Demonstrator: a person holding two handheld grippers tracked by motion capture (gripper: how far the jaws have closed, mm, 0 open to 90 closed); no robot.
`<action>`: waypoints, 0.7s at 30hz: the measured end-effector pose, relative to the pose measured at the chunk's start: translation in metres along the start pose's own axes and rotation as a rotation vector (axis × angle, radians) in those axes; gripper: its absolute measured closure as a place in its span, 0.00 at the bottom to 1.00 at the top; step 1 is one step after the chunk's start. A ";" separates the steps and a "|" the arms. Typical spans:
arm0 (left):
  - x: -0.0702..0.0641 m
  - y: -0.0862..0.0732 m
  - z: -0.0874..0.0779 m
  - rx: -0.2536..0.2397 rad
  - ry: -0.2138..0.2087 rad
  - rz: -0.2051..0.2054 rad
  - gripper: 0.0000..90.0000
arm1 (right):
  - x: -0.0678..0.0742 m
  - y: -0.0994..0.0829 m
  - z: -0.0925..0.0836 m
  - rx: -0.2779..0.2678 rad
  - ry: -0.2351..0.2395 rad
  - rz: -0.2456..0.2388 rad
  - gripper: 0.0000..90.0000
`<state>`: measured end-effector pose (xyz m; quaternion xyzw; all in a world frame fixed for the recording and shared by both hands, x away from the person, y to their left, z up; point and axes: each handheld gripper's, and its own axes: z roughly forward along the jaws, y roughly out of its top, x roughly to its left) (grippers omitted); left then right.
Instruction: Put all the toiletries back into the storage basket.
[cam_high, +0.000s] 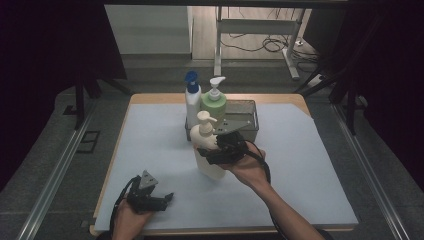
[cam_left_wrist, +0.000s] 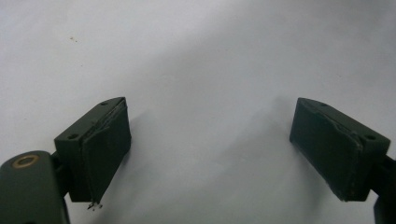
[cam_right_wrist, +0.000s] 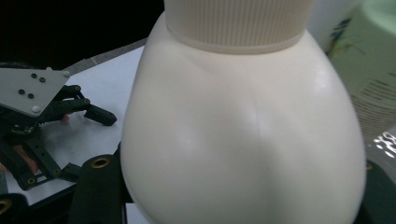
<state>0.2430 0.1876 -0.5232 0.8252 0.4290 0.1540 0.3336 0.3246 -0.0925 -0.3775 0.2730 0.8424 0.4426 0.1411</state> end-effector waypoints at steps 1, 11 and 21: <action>0.000 0.000 0.000 0.000 -0.001 0.001 0.14 | -0.002 0.000 -0.003 0.000 -0.003 0.000 0.41; 0.000 0.000 0.000 0.000 0.000 0.000 0.14 | -0.019 -0.003 -0.027 -0.003 -0.050 0.038 0.41; 0.000 0.000 0.000 -0.002 -0.001 -0.003 0.14 | -0.037 -0.005 -0.052 -0.011 -0.101 0.069 0.41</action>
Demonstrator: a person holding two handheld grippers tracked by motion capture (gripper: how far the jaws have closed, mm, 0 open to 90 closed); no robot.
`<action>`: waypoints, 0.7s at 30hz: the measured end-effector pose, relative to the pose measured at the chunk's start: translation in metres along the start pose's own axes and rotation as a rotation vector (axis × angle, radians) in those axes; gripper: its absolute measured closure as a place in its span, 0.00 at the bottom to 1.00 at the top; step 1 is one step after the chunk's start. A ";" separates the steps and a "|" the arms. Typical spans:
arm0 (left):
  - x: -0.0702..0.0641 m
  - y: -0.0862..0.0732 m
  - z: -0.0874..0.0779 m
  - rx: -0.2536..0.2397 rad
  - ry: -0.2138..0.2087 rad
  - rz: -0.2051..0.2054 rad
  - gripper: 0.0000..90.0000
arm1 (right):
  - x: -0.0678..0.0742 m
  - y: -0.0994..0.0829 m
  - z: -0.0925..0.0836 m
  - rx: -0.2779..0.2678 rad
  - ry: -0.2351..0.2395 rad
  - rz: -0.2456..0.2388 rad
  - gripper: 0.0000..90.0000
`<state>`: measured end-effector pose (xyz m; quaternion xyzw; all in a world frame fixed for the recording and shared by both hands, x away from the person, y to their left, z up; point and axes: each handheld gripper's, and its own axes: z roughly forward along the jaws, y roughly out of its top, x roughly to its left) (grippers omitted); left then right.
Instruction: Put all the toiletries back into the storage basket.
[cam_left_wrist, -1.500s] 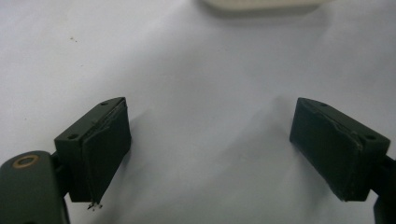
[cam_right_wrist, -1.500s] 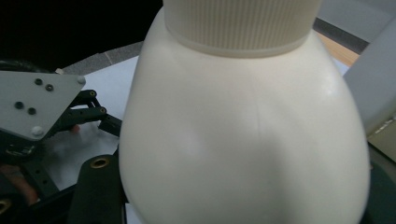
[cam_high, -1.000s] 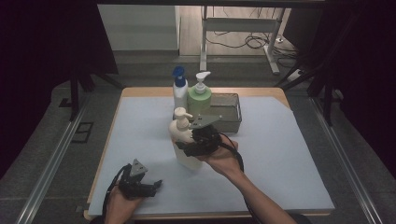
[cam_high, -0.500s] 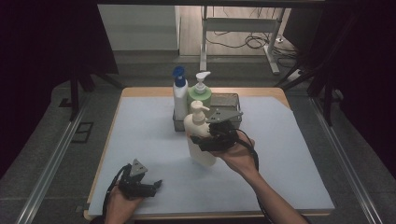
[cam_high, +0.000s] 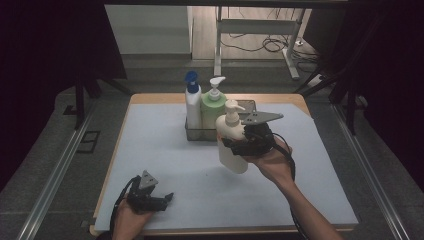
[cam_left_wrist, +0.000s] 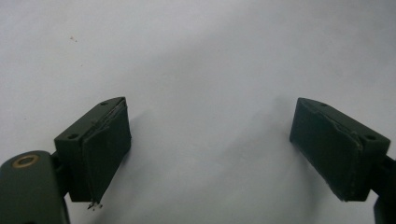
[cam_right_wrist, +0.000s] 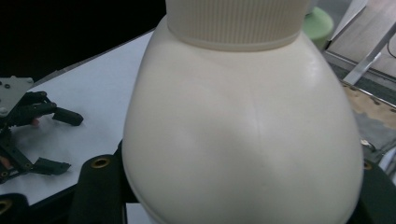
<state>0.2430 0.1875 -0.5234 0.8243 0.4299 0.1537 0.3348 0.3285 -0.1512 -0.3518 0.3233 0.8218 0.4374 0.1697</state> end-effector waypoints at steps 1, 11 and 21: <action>0.000 0.000 0.000 -0.001 0.000 -0.001 0.14 | -0.002 0.000 -0.002 0.000 -0.004 0.003 0.41; 0.000 0.000 0.000 0.003 -0.001 0.002 0.14 | -0.021 0.004 -0.017 -0.009 -0.058 0.039 0.41; 0.001 0.000 0.000 0.003 -0.001 0.002 0.14 | -0.043 0.011 -0.026 -0.036 -0.123 0.076 0.42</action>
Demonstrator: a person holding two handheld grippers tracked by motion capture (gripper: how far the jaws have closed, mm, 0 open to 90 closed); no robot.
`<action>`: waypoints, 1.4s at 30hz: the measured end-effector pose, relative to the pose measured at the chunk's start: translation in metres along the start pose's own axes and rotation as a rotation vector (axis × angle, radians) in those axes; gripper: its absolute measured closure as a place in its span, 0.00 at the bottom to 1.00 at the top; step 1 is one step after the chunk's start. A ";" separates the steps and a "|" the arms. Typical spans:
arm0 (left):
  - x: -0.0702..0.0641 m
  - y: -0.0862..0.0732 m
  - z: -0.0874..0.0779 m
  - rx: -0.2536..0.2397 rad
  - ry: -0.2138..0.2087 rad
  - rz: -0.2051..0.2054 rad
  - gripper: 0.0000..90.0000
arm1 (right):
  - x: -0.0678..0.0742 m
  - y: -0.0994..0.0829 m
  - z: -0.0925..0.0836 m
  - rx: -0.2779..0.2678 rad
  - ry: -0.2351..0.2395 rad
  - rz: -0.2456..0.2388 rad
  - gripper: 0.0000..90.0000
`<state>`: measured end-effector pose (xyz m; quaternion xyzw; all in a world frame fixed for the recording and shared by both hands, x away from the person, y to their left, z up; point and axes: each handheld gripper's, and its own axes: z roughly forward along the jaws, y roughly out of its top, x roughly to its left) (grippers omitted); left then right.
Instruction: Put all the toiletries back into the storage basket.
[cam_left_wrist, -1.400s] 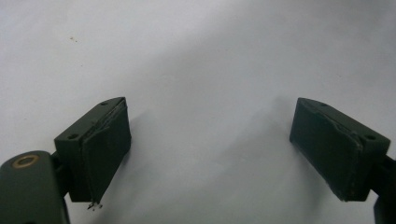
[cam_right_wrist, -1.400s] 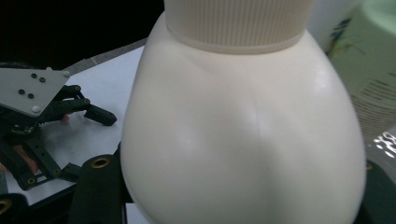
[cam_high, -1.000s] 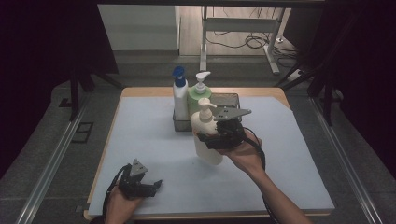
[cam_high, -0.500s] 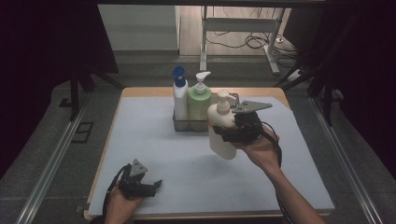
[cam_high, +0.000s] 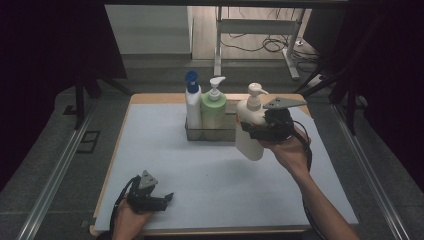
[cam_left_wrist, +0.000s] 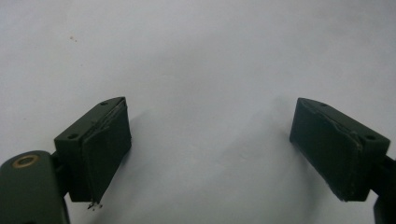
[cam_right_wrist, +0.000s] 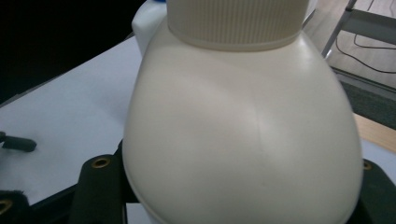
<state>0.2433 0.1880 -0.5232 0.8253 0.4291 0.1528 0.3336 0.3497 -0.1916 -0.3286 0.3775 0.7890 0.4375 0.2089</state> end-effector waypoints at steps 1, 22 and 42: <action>0.000 0.000 0.000 0.000 0.000 0.000 0.14 | -0.001 0.001 0.000 -0.003 -0.004 0.003 0.42; 0.000 0.000 0.000 0.000 0.001 0.000 0.14 | -0.022 0.024 0.034 -0.025 -0.091 0.048 0.42; 0.000 0.000 0.000 0.000 -0.001 -0.003 0.14 | -0.041 0.039 0.071 -0.047 -0.150 0.087 0.42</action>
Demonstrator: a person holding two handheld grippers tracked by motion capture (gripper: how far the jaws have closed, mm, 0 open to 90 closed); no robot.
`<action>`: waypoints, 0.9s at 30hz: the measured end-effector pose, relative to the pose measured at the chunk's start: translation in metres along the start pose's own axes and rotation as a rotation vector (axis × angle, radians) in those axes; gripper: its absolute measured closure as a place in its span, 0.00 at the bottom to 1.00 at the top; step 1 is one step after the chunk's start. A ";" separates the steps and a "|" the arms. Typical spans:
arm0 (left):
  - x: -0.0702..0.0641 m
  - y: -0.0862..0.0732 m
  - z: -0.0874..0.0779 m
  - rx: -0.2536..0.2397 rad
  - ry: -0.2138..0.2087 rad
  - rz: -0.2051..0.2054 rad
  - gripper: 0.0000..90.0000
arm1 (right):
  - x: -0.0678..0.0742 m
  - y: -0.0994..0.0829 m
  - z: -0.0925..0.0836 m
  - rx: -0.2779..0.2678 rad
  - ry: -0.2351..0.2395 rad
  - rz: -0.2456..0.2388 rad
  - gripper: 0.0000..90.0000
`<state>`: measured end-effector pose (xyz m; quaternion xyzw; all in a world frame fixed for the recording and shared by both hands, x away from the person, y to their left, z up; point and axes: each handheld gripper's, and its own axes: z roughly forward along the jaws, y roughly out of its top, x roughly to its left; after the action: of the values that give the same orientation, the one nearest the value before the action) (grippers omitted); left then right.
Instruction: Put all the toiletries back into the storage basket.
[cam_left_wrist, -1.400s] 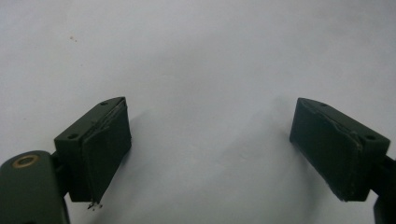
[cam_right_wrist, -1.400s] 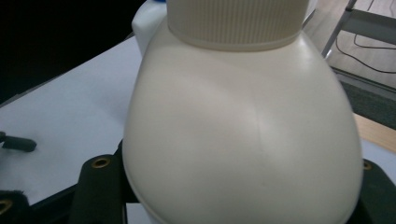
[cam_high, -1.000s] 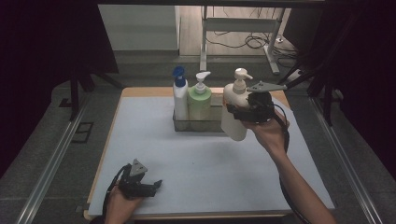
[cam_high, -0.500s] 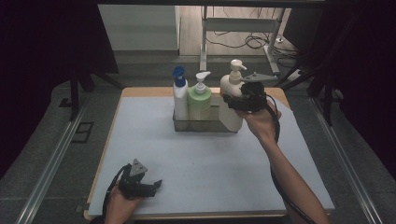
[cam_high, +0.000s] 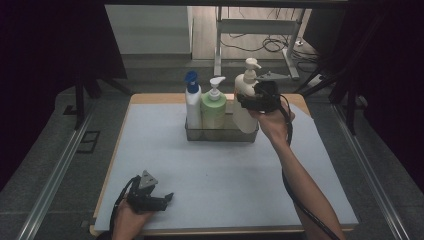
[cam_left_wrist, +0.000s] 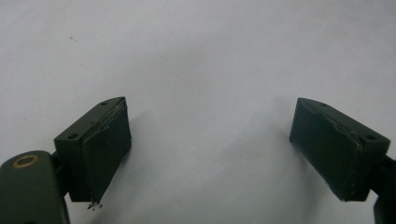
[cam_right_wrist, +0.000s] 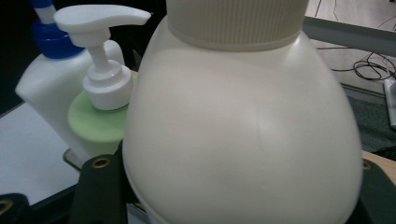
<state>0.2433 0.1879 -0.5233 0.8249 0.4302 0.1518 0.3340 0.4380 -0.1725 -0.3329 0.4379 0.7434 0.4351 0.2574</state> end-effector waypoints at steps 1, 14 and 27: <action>0.000 0.000 0.000 0.001 0.000 0.002 0.14 | -0.001 0.000 0.002 0.001 -0.003 0.001 0.42; 0.000 0.000 0.000 0.001 0.000 0.000 0.14 | -0.009 0.002 0.026 0.006 -0.035 0.023 0.42; 0.000 0.000 0.000 0.003 -0.001 0.001 0.14 | -0.016 -0.007 0.048 0.014 -0.056 0.019 0.42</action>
<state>0.2433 0.1881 -0.5232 0.8255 0.4300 0.1510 0.3330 0.4798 -0.1683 -0.3620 0.4586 0.7348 0.4200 0.2710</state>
